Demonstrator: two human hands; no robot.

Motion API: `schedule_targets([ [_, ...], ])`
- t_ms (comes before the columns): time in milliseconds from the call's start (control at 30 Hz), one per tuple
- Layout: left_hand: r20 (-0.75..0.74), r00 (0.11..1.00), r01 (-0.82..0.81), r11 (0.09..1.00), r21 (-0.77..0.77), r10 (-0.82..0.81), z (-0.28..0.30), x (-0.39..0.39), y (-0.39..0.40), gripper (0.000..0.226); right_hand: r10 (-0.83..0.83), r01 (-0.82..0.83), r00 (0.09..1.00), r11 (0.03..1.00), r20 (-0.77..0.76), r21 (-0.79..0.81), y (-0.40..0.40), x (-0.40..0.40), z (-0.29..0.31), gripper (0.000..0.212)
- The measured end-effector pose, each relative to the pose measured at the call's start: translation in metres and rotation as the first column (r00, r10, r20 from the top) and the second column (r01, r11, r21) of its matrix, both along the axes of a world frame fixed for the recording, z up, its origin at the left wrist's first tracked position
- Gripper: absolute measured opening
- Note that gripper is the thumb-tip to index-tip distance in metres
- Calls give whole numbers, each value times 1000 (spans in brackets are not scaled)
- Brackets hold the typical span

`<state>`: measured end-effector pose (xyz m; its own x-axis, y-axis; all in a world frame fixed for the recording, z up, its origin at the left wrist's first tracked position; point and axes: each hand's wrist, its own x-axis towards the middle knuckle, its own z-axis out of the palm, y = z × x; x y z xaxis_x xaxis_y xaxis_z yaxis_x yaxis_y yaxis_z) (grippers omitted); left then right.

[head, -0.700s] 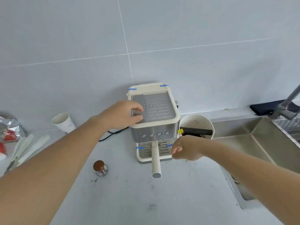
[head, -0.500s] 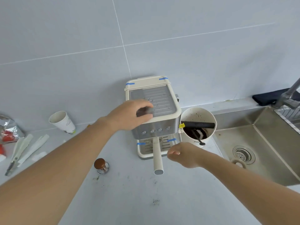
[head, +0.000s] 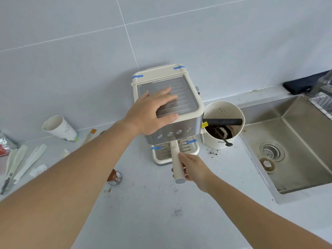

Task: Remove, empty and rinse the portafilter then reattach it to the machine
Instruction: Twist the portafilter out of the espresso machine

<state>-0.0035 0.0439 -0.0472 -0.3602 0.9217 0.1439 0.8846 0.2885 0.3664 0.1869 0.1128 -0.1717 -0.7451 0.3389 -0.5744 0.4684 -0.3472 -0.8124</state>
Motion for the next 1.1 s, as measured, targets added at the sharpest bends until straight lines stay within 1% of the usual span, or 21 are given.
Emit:
schedule_targets([
  [100,-66,998,21,998,-60,-24,0,-2,1,64,-100,98,995,979,-3,-178,-9,-7,-2,42],
  [233,-128,988,61,984,-166,-83,0,-5,1,65,-199,189,980,894,17,-406,-19,-16,-4,52],
  [333,-156,977,105,967,-234,-144,3,-9,2,70,-204,190,979,847,27,-496,-18,-16,-6,54],
  [400,-150,973,131,958,-253,-173,3,-11,2,73,-200,187,979,841,29,-508,-18,-16,-9,55],
  [467,-129,977,138,966,-221,-169,2,-11,2,75,-219,203,975,839,28,-505,-20,-18,-13,55],
  [600,-58,994,81,989,-123,-88,0,-7,5,75,-262,235,965,855,6,-462,-23,-21,-21,56],
  [867,-48,998,33,994,-106,-38,-2,-4,7,74,-354,311,935,861,-35,-403,-39,-30,-30,56],
  [967,-37,999,31,994,-109,-35,-2,-4,7,73,-431,374,901,825,-43,-424,-57,-40,-29,53],
  [1100,-25,999,28,993,-117,-31,1,-4,7,73,-540,443,838,757,-77,-481,-78,-57,-28,41],
])
